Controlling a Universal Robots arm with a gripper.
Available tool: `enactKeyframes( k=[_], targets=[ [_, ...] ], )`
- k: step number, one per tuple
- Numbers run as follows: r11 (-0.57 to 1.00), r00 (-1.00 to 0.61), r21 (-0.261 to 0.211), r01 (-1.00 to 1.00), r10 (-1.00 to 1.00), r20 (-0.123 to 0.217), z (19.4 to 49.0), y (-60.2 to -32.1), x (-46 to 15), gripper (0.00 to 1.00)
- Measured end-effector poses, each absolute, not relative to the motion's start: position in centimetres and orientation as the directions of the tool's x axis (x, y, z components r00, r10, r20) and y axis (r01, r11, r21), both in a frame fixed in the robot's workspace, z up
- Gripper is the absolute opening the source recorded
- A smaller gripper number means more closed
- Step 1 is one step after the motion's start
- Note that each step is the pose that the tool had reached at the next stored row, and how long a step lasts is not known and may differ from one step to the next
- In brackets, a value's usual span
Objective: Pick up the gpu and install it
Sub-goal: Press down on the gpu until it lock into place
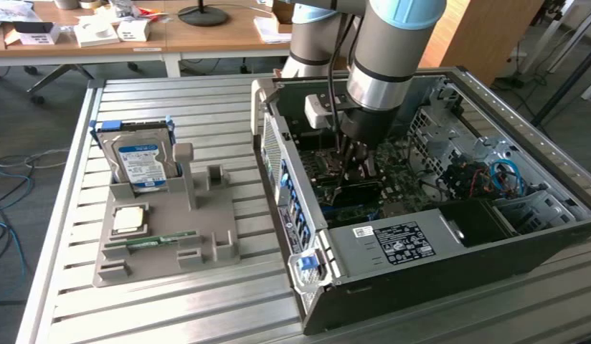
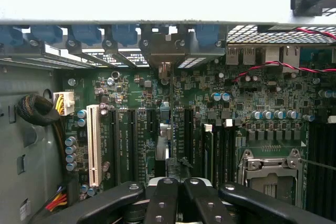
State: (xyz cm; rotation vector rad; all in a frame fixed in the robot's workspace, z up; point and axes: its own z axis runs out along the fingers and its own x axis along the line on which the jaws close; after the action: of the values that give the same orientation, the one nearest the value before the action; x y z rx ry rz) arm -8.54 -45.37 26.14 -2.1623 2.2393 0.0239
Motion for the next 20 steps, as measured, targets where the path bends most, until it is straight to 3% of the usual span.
enactKeyframes(
  k=[20],
  targets=[
    [0.035,-0.035,-0.009,-0.999,-0.999,-0.031,29.0,-45.4,-8.5,0.11]
  ],
)
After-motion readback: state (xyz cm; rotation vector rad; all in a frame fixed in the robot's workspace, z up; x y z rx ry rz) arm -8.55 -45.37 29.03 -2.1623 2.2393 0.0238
